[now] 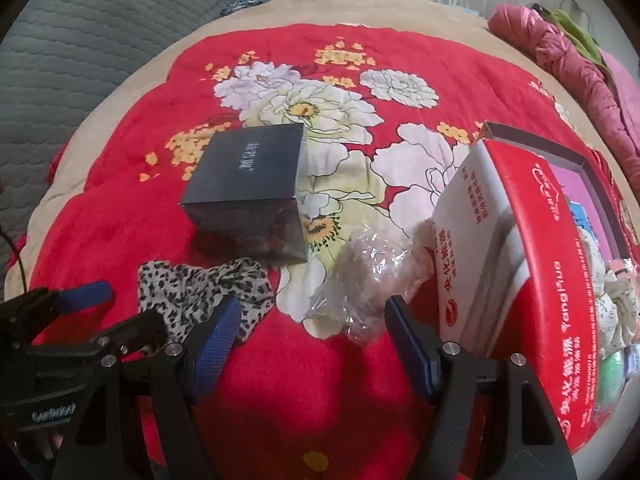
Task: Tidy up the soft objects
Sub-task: 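Grasp the leopard-print scrunchie with the left tool while the right tool grasps the clear plastic bag, then carry the leopard scrunchie and plastic bag into the pink tray with both tools, then open both tools to release the scrunchie and bag into the tray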
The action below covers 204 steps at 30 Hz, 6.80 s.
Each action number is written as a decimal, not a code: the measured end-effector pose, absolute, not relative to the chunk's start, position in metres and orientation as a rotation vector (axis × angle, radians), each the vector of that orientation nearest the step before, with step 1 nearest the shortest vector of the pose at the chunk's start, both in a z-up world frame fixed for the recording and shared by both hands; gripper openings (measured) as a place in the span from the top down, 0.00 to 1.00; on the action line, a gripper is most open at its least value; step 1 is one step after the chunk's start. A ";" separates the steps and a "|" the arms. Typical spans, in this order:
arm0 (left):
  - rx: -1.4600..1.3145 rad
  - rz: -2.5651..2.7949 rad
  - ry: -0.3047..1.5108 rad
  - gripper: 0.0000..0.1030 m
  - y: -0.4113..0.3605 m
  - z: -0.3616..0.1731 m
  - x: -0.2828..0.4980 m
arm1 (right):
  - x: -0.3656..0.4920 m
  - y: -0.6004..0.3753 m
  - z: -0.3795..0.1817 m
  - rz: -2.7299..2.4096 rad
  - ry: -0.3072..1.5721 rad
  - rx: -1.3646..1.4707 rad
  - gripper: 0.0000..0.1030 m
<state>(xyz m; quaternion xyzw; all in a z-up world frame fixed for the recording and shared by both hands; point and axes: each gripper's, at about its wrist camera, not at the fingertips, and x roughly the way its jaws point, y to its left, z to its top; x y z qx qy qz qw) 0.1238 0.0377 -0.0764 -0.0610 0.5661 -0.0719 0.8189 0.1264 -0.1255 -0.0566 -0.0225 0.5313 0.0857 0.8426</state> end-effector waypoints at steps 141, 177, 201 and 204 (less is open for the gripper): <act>0.155 -0.557 1.028 0.87 -0.257 0.045 0.107 | 0.021 -0.415 0.069 -0.120 0.881 0.112 0.49; 0.131 -0.509 1.103 0.87 -0.276 -0.011 0.156 | 0.070 -0.390 -0.008 0.015 0.958 -0.041 0.49; 0.123 -0.520 1.101 0.87 -0.275 -0.012 0.153 | 0.079 -0.389 -0.008 -0.028 0.937 -0.041 0.48; 0.121 -0.521 1.103 0.87 -0.275 -0.013 0.153 | 0.078 -0.388 -0.008 -0.029 0.934 -0.031 0.47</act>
